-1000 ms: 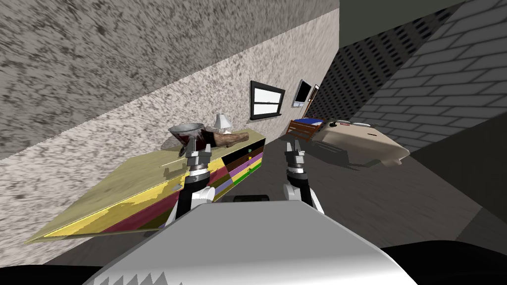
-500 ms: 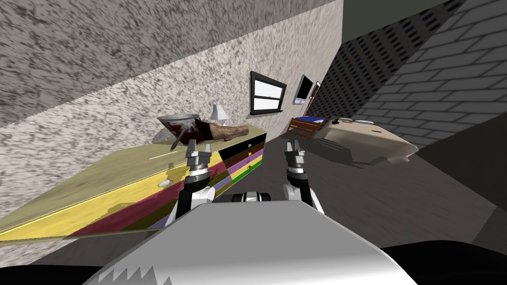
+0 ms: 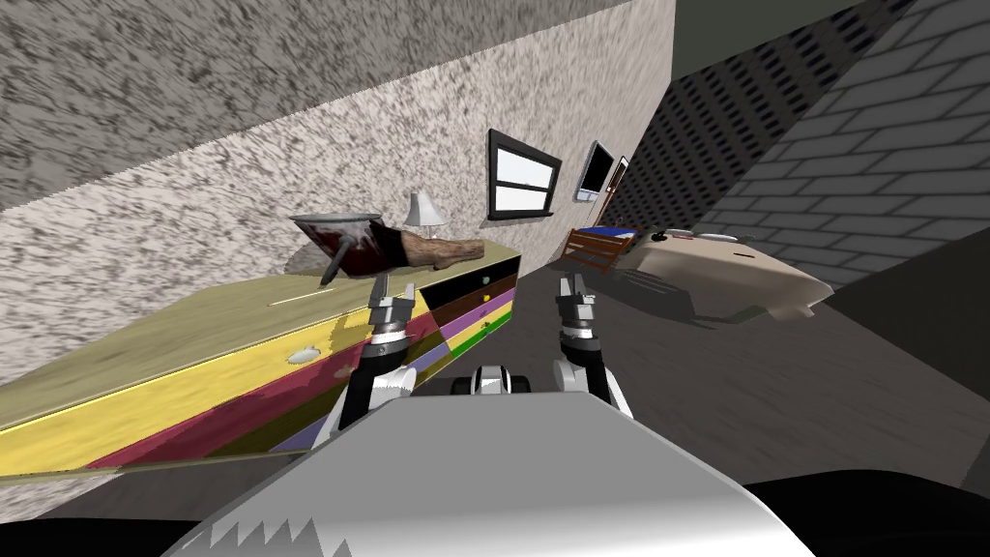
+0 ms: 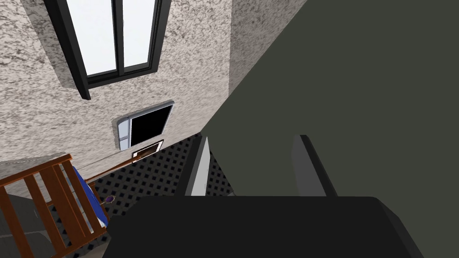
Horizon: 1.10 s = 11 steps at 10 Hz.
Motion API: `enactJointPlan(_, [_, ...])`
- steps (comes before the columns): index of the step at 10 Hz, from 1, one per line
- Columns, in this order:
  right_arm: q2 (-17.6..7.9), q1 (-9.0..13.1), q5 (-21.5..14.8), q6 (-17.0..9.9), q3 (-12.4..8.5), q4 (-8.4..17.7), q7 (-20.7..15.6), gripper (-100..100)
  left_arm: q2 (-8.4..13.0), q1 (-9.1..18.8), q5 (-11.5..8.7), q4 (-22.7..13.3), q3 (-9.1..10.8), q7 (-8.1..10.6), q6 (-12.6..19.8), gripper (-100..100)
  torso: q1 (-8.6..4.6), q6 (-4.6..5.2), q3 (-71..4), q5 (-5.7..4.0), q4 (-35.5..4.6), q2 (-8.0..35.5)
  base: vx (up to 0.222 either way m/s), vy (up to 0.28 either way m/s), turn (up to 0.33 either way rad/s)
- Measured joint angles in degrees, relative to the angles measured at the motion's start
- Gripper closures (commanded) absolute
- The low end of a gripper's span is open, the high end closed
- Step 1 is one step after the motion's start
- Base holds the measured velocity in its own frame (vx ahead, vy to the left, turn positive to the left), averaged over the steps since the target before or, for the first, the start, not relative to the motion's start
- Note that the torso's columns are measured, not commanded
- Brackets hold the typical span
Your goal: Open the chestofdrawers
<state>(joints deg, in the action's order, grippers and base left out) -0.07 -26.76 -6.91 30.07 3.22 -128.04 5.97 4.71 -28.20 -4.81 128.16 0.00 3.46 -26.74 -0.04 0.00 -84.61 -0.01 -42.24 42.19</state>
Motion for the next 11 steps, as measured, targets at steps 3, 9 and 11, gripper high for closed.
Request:
enactJointPlan(3, [0.0,0.0,0.0,0.0,0.0,0.0,0.0,0,2.4,0.8,0.0,-3.0,0.51,-0.25,0.1,-100,0.06,0.0,0.0,0.02,0.0,0.1,0.085,-0.087,0.026])
enactJointPlan(9, [0.0,0.0,0.0,0.0,0.0,0.0,0.0,0,3.9,2.6,-0.2,-10.8,1.97,-0.67,-0.3,-100,0.02,0.0,0.0,0.01,0.0,0.1,0.091,-0.104,0.036])
enactJointPlan(11, [0.0,0.0,0.0,0.0,0.0,0.0,0.0,0,3.9,3.0,-0.4,-12.8,2.54,-0.72,-0.1,-100,0.06,0.0,0.0,0.01,0.0,0.1,0.091,-0.097,0.03])
